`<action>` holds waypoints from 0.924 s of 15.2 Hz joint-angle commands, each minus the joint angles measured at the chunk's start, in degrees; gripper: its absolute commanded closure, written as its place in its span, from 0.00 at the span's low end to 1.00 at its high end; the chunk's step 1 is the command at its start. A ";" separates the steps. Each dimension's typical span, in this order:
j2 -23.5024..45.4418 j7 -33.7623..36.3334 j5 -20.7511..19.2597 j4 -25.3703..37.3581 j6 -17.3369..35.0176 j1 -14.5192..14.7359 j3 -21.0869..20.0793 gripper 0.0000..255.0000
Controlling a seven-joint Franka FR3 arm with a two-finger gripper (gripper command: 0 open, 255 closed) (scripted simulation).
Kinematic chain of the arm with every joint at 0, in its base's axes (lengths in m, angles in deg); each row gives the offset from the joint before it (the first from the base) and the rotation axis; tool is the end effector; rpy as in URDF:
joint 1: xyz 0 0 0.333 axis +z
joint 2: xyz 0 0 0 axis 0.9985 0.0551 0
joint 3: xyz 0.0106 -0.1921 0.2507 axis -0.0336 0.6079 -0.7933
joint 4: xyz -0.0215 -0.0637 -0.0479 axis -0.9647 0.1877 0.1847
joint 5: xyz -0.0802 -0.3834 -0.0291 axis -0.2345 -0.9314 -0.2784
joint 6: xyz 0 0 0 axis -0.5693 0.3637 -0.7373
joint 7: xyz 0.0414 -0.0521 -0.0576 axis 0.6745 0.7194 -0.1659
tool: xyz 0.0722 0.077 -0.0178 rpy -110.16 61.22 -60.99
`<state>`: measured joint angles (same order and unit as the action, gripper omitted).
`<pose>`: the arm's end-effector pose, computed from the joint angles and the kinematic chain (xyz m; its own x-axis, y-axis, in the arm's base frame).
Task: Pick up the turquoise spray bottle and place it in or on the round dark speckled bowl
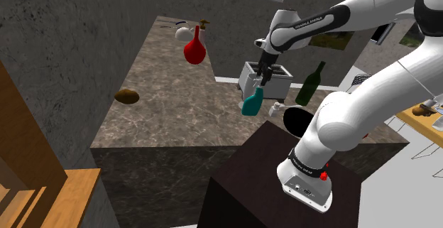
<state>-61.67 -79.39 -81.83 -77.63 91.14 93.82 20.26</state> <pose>0.3559 -0.2163 0.3769 0.7369 0.6760 -0.0018 0.6750 -0.7356 0.0567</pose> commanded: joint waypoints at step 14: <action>1.93 -0.36 0.31 -0.81 2.74 0.48 0.97 1.00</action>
<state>-59.96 -79.71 -81.54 -78.06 94.03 94.30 21.12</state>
